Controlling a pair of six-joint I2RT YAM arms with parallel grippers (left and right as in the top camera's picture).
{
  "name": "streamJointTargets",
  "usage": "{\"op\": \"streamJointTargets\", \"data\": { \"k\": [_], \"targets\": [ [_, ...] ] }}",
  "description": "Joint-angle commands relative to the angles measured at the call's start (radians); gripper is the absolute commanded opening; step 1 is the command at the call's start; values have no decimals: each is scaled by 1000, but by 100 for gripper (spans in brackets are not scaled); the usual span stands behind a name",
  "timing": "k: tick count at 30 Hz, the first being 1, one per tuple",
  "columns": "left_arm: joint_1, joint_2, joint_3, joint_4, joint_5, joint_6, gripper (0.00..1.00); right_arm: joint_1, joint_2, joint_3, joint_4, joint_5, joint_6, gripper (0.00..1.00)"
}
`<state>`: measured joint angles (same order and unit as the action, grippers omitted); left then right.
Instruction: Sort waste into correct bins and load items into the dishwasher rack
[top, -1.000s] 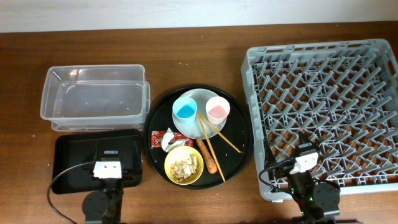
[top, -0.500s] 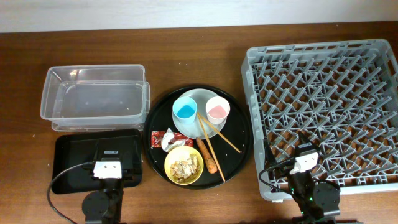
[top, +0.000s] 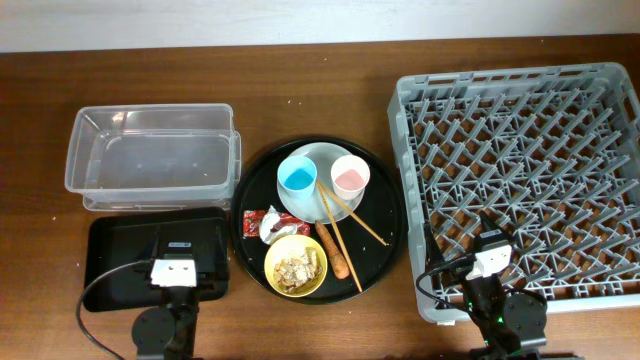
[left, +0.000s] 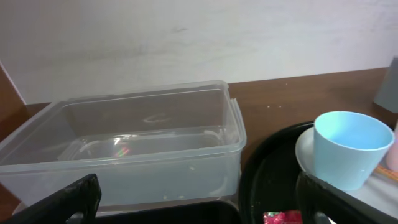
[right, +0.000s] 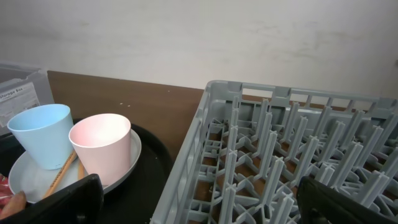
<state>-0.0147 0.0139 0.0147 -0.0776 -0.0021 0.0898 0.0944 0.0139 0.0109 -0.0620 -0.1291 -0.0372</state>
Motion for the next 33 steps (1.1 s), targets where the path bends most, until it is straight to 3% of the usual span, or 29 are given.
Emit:
{"op": "streamJointTargets", "data": {
  "k": [1,3,6,10,13,18,19,21,23,27,29,33],
  "targets": [
    [-4,-5,26,0,180,-51,99,3,-6,-5,-5,6,2,98],
    [-4,-2,98,-33,242,-76,99,3,-6,-5,-5,6,1,98],
    [-4,113,407,-271,261,-75,99,3,-6,-5,-5,6,1,98],
    [-4,459,873,-470,588,-75,99,3,-6,-5,-5,6,2,98],
    [-4,631,1014,-549,713,-75,99,3,-6,-5,-5,6,2,98],
    [-4,779,1021,-555,792,-75,98,3,-6,-5,-5,6,2,98],
    [-5,796,1020,-575,792,-76,68,3,-6,-5,-5,6,2,98],
    [-5,828,1020,-669,792,-108,30,3,-6,-5,-5,6,2,98],
    [-5,872,1015,-802,772,-121,15,3,-6,-5,-5,6,2,98],
    [-5,939,1013,-949,500,-181,11,3,-6,-5,-5,6,1,98],
    [-5,977,1012,-963,393,-256,22,3,-6,-5,-5,6,2,98],
    [-65,1098,985,-956,246,-401,32,3,-6,-5,-5,6,2,98]
  ]
}}
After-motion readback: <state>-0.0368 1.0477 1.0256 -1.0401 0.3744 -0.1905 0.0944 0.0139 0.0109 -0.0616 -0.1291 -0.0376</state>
